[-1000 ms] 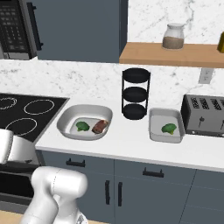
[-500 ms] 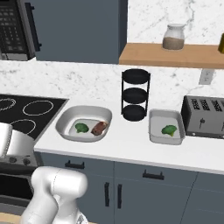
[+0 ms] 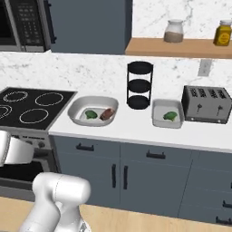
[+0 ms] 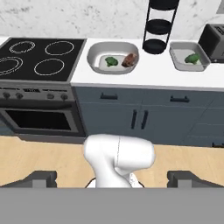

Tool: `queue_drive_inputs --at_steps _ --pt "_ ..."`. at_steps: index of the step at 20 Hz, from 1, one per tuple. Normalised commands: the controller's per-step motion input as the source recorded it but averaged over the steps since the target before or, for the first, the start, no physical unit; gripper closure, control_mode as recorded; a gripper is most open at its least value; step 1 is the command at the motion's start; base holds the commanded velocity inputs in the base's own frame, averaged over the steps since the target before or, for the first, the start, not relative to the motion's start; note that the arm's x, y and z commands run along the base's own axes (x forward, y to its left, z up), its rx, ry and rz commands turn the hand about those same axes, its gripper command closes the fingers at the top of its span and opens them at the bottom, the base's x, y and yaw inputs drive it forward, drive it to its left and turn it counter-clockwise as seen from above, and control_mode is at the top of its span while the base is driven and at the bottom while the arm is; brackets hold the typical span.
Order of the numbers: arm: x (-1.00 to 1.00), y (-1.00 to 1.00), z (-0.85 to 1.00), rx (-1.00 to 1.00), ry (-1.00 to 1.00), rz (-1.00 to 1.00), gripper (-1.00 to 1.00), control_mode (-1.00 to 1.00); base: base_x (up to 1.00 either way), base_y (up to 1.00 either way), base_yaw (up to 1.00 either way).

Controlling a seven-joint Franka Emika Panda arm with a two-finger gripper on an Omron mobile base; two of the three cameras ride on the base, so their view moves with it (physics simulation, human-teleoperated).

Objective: Place one broccoli and one steak in each tupperware on the nearby counter, to pack two identical lunches.

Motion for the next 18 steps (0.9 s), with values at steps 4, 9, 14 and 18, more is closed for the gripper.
queue_drive_inputs --at_steps 4,9,14,18 --pt "0.00 0.00 0.00 0.00 0.00 0.00 -1.00 1.00 0.07 -0.94 0.00" --pt "0.00 0.00 0.00 0.00 0.00 0.00 -1.00 1.00 -0.08 -1.00 0.01" --pt "0.00 0.00 0.00 0.00 0.00 0.00 -1.00 1.00 -0.02 -1.00 0.02" --pt "0.00 0.00 0.00 0.00 0.00 0.00 -1.00 1.00 0.00 -1.00 0.02"
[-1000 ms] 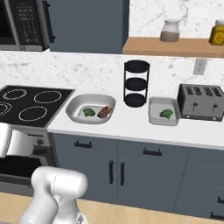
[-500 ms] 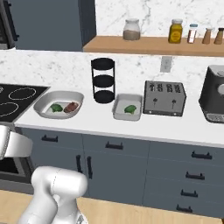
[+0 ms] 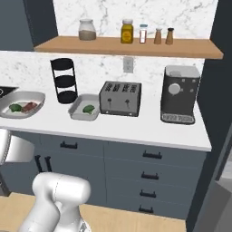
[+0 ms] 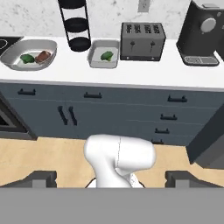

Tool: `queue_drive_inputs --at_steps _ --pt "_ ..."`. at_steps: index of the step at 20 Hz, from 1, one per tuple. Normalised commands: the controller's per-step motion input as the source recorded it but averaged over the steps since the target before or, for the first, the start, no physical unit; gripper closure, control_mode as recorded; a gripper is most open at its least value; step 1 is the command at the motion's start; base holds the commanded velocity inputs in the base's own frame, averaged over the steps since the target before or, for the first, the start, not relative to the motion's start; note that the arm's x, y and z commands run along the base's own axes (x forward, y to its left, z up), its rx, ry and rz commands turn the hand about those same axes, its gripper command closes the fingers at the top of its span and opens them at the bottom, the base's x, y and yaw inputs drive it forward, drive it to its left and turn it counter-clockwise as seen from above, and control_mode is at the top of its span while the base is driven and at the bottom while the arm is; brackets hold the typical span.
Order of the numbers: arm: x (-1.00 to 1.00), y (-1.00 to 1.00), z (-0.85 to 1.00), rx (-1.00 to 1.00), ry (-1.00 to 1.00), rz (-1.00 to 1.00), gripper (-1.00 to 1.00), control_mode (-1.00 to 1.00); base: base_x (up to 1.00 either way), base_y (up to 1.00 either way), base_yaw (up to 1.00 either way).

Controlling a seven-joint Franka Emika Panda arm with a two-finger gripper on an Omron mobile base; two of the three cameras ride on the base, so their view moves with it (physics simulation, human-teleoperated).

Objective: Place one broccoli and one steak in each tupperware on the nearby counter, to pack two identical lunches.

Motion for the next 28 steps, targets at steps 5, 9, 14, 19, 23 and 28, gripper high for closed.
queue_drive_inputs --at_steps 5,9,14,19,23,28 --pt "0.00 0.00 0.00 0.00 0.00 0.00 -1.00 1.00 0.00 -1.00 0.03" --pt "0.00 0.00 0.00 0.00 0.00 0.00 -1.00 1.00 0.00 -1.00 0.04" --pt "0.00 0.00 0.00 0.00 0.00 0.00 -1.00 1.00 0.00 -0.91 0.05" --pt "0.00 0.00 0.00 0.00 0.00 0.00 -1.00 1.00 0.00 -0.81 0.01" --pt "0.00 0.00 0.00 0.00 0.00 0.00 -1.00 1.00 0.01 -0.72 0.00" --pt "0.00 0.00 0.00 0.00 0.00 0.00 -1.00 1.00 0.11 -0.37 0.00"
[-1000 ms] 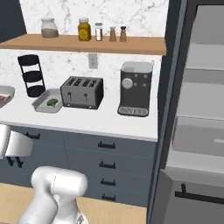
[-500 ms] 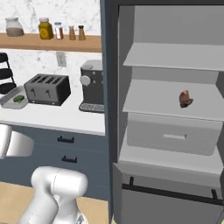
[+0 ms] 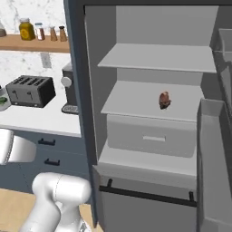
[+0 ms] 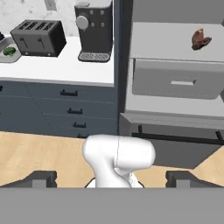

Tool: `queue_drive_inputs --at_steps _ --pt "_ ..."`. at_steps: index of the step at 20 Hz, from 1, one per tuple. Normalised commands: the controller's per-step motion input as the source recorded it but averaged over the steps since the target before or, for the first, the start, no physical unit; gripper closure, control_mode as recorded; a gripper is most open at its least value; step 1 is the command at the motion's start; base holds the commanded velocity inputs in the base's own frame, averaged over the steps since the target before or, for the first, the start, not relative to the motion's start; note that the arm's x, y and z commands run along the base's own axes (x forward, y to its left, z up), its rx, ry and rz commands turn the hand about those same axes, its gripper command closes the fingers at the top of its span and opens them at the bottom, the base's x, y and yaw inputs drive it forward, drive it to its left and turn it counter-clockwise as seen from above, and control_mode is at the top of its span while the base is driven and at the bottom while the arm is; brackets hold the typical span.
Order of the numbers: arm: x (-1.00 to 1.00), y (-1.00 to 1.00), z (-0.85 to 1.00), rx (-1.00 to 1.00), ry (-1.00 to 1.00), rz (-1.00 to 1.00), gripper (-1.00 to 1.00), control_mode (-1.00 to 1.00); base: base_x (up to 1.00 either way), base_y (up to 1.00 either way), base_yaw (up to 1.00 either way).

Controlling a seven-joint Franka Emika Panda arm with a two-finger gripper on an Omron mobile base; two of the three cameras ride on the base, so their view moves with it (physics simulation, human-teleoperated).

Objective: Place one broccoli and one steak in each tupperware on the nearby counter, to pack two identical lunches.

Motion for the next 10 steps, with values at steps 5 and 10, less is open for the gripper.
queue_drive_inputs --at_steps 5,10 --pt "0.00 0.00 0.00 0.00 0.00 0.00 -1.00 1.00 0.33 -0.40 -0.02" --pt "0.00 0.00 0.00 0.00 0.00 0.00 -1.00 1.00 0.28 -0.46 0.00"
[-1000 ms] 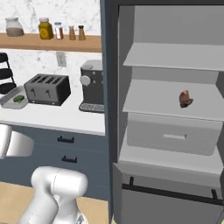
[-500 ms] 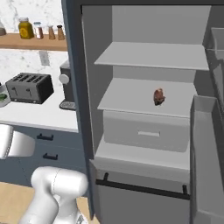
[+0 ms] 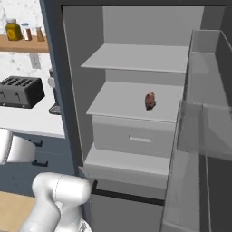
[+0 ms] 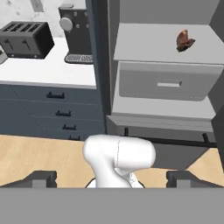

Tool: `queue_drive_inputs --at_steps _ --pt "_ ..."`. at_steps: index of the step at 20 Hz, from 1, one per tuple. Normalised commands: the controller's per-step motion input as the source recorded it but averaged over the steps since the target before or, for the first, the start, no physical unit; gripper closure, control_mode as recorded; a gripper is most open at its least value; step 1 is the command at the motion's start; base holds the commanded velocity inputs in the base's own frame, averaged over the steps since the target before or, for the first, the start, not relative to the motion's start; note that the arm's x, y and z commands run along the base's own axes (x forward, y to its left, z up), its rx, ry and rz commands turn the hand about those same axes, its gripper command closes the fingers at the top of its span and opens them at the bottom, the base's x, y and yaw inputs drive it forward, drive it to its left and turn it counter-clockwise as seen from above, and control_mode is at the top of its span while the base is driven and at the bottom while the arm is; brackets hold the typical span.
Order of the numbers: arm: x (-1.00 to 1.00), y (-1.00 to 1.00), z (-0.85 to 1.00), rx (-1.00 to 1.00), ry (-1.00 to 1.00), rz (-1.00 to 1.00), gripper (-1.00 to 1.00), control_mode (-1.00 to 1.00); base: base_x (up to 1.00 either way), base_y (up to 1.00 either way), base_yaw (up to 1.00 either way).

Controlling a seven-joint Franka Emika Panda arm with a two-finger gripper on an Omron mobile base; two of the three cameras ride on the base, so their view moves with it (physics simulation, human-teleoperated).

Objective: Place one broccoli and one steak in each tupperware on the nearby counter, to pack two identical lunches.

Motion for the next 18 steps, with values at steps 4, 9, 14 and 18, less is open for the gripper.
queue_drive_inputs --at_steps 4,9,14,18 --pt "0.00 0.00 0.00 0.00 0.00 0.00 -1.00 1.00 0.23 -0.33 0.00" --pt "0.00 0.00 0.00 0.00 0.00 0.00 -1.00 1.00 0.48 -0.03 0.00" --pt "0.00 0.00 0.00 0.00 0.00 0.00 -1.00 1.00 0.20 -0.08 0.00" --pt "0.00 -0.06 0.00 0.01 0.00 0.00 -1.00 -1.00 -0.04 -0.12 0.00"
